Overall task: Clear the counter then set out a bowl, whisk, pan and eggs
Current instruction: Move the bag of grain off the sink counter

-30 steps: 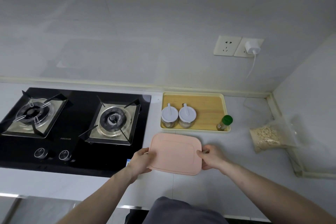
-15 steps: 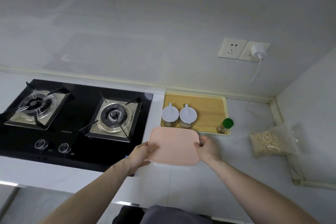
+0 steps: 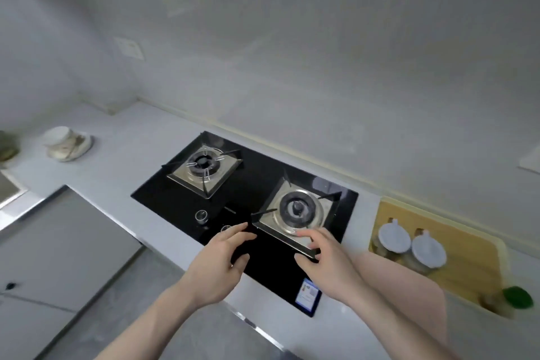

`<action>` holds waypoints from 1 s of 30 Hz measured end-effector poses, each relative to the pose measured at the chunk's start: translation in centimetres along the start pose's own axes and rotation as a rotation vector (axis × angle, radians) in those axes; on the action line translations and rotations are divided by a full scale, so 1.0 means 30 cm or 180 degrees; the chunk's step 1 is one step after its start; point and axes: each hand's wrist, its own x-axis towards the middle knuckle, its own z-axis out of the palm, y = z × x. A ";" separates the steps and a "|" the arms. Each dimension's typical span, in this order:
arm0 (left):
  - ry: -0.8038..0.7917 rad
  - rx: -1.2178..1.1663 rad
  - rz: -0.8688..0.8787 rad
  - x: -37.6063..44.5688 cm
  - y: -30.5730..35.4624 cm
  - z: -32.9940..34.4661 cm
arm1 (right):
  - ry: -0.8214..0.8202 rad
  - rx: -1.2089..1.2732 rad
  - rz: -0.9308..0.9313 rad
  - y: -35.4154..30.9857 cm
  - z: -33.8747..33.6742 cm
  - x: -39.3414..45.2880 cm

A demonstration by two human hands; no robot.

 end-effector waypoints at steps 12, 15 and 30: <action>0.1346 -0.0449 -0.0892 -0.374 -0.643 -0.551 | -0.0713 0.0014 -0.1001 -0.731 0.587 0.336; 0.1478 -0.0468 -0.0949 -0.428 -0.749 -0.628 | -0.0803 0.0052 -0.1078 -0.854 0.696 0.381; 0.2008 -0.0609 -0.1585 -0.407 -1.245 -0.931 | -0.1513 0.0116 -0.1177 -1.213 1.109 0.841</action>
